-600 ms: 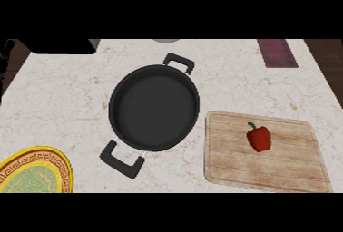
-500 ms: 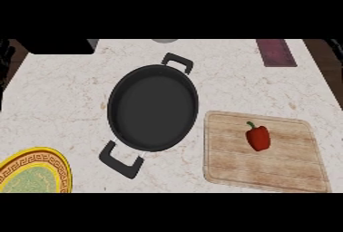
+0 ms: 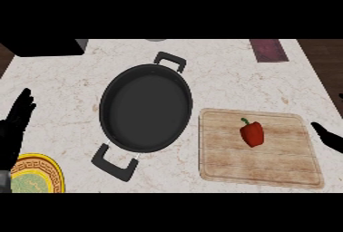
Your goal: Pick the bell pepper from the cutting board and place it in the pot
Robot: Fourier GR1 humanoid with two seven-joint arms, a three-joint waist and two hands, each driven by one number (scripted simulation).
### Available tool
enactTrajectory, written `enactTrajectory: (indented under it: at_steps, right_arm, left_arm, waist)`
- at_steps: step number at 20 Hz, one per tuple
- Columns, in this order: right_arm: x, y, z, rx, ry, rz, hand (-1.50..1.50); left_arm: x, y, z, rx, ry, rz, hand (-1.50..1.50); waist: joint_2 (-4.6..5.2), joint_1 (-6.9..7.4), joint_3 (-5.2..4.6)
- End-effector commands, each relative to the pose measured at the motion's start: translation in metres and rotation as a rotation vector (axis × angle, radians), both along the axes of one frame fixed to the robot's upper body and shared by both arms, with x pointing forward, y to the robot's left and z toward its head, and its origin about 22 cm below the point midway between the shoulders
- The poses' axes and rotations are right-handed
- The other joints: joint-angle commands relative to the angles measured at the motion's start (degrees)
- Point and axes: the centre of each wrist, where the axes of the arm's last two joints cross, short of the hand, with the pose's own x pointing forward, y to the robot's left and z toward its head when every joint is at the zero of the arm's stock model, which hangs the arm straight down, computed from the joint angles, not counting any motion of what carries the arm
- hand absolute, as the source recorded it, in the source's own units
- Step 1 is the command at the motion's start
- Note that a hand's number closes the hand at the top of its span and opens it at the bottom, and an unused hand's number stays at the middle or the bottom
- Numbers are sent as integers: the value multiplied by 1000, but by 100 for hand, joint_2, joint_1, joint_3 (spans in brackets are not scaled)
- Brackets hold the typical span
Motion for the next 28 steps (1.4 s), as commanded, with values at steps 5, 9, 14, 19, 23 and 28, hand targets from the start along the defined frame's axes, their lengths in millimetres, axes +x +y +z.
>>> enactTrajectory:
  at_steps: [5, 9, 14, 19, 23, 28]
  right_arm:
    - [-84, 45, -23, -96, 12, -79, -150]
    - [-70, 61, 13, -145, 195, -53, -150]
    - [-38, 71, 57, -202, 371, -6, -150]
    - [-8, 87, 66, -279, 651, 29, -150]
    - [18, 99, 56, -286, 862, 83, -150]
    - [48, 132, 58, -258, 983, 129, -150]
  left_arm:
    - [-18, -3, -39, -39, 90, -7, 0]
    - [-2, -9, -23, -43, 101, -9, 0]
    - [-17, -20, -36, -24, 98, -22, 0]
    - [3, -27, -9, -33, 83, -52, 0]
    - [7, -41, -19, -32, 95, -53, 0]
    - [-14, -32, -39, -37, 96, -29, 0]
  waist:
    - [-47, 170, 26]
    - [-34, 206, 19]
    - [-29, 331, 20]
    - [9, 469, 18]
    - [30, 485, 27]
    - [-18, 381, 30]
